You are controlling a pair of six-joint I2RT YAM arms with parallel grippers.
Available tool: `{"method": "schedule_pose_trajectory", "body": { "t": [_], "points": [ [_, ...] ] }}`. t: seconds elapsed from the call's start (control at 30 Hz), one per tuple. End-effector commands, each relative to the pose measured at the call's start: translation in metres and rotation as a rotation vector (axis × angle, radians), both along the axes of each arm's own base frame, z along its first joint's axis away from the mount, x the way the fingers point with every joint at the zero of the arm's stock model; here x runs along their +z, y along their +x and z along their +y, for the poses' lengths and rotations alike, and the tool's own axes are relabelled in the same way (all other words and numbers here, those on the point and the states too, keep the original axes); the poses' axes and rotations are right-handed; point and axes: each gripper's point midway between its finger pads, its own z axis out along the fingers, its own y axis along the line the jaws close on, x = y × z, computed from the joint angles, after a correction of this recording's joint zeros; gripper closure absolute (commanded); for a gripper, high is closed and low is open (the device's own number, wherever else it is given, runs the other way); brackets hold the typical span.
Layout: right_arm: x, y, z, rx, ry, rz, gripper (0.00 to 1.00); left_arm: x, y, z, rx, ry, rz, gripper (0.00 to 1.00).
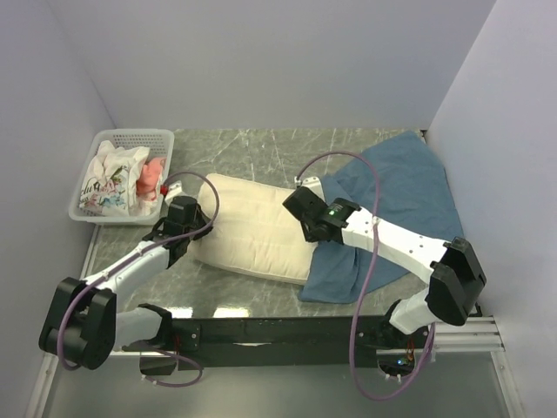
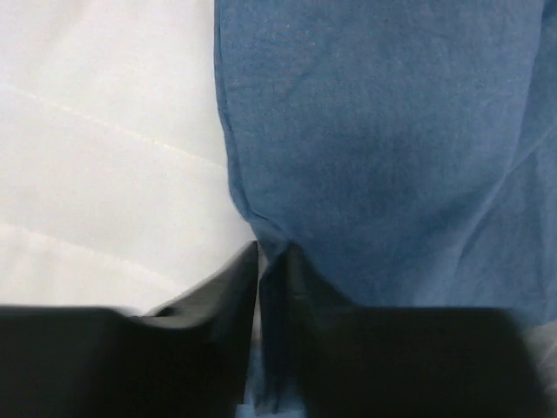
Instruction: Put the pillow into the pillowcase
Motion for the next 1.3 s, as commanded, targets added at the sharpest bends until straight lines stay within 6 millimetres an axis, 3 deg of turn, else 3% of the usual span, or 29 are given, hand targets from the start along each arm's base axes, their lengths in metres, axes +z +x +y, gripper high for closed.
{"method": "schedule_pose_trajectory", "body": {
  "t": [0.0,0.1,0.13,0.17,0.23,0.27,0.33,0.37,0.4,0.47,0.53,0.57,0.63,0.67,0.7,0.73,0.77,0.8,0.83,0.87,0.9,0.93,1.0,1.03,1.1,1.13,1.2,1.27],
  "points": [
    [0.034,0.012,0.021,0.038,0.076,-0.042,0.89,0.016,-0.005,-0.042,-0.173,-0.149,-0.036,0.99],
    [0.068,0.019,0.040,0.078,0.152,-0.070,0.99,0.058,-0.003,-0.048,-0.198,-0.195,-0.124,0.99],
    [0.075,0.020,0.042,0.081,0.156,-0.068,1.00,0.083,-0.008,-0.046,-0.200,-0.207,-0.167,0.99],
    [0.101,0.028,0.051,0.082,0.199,-0.113,1.00,0.099,-0.010,-0.046,-0.201,-0.221,-0.197,0.99],
    [0.117,0.035,0.064,0.107,0.234,-0.132,1.00,0.143,-0.021,-0.044,-0.206,-0.255,-0.278,0.99],
    [0.141,0.039,0.078,0.132,0.297,-0.151,1.00,0.157,-0.025,-0.044,-0.202,-0.280,-0.304,0.99],
    [0.147,0.035,0.103,0.173,0.330,-0.122,1.00,0.195,-0.035,-0.044,-0.213,-0.323,-0.393,0.99],
    [0.168,0.034,0.117,0.194,0.368,-0.154,1.00,0.202,-0.041,-0.045,-0.212,-0.346,-0.396,0.99],
    [0.164,0.022,0.141,0.235,0.350,-0.152,1.00,0.212,-0.043,-0.046,-0.216,-0.358,-0.417,0.99],
    [0.178,0.013,0.161,0.268,0.356,-0.173,1.00,0.222,-0.052,-0.045,-0.217,-0.373,-0.431,0.99],
    [0.166,0.015,0.168,0.246,0.325,-0.161,1.00,0.235,-0.056,-0.033,-0.154,-0.359,-0.476,0.99],
    [0.152,0.020,0.162,0.221,0.302,-0.150,1.00,0.232,-0.057,-0.026,-0.115,-0.351,-0.466,0.99],
    [0.143,0.035,0.151,0.165,0.339,-0.152,1.00,0.229,-0.059,-0.014,-0.055,-0.337,-0.463,0.99],
    [0.114,0.034,0.140,0.143,0.298,-0.112,1.00,0.223,-0.056,-0.003,0.013,-0.319,-0.450,0.99],
    [0.113,0.033,0.132,0.121,0.310,-0.117,1.00,0.211,-0.056,0.001,0.042,-0.301,-0.407,0.99],
    [0.108,0.035,0.128,0.104,0.307,-0.132,0.93,0.199,-0.053,0.002,0.065,-0.288,-0.368,0.99],
    [0.088,0.029,0.118,0.095,0.270,-0.109,0.84,0.192,-0.052,0.005,0.102,-0.292,-0.347,0.99],
    [0.093,0.024,0.113,0.094,0.290,-0.122,0.76,0.178,-0.051,0.008,0.122,-0.282,-0.320,0.99],
    [0.084,0.017,0.109,0.099,0.280,-0.121,0.56,0.171,-0.051,0.009,0.145,-0.297,-0.310,0.99],
    [0.086,0.014,0.103,0.092,0.280,-0.140,0.47,0.166,-0.051,0.012,0.166,-0.295,-0.308,0.99],
    [0.101,0.008,0.095,0.077,0.313,-0.174,0.41,0.158,-0.051,0.013,0.174,-0.292,-0.303,0.99],
    [0.097,0.002,0.086,0.068,0.299,-0.176,0.33,0.154,-0.052,0.016,0.192,-0.292,-0.300,0.99],
    [0.117,-0.011,0.069,0.024,0.330,-0.252,0.29,0.148,-0.053,0.023,0.230,-0.269,-0.288,0.99],
    [0.110,-0.018,0.057,0.001,0.308,-0.259,0.27,0.144,-0.053,0.025,0.237,-0.258,-0.279,0.99],
    [0.122,-0.038,0.042,-0.033,0.380,-0.311,0.27,0.139,-0.053,0.026,0.245,-0.246,-0.267,0.99],
    [0.104,-0.047,0.038,-0.025,0.383,-0.299,0.27,0.136,-0.053,0.028,0.253,-0.240,-0.261,0.99],
    [0.097,-0.077,0.049,0.041,0.482,-0.260,0.27,0.131,-0.052,0.027,0.254,-0.238,-0.246,0.99],
    [0.066,-0.099,0.057,0.064,0.482,-0.209,0.27,0.129,-0.051,0.025,0.251,-0.239,-0.246,0.99]
  ]
}}
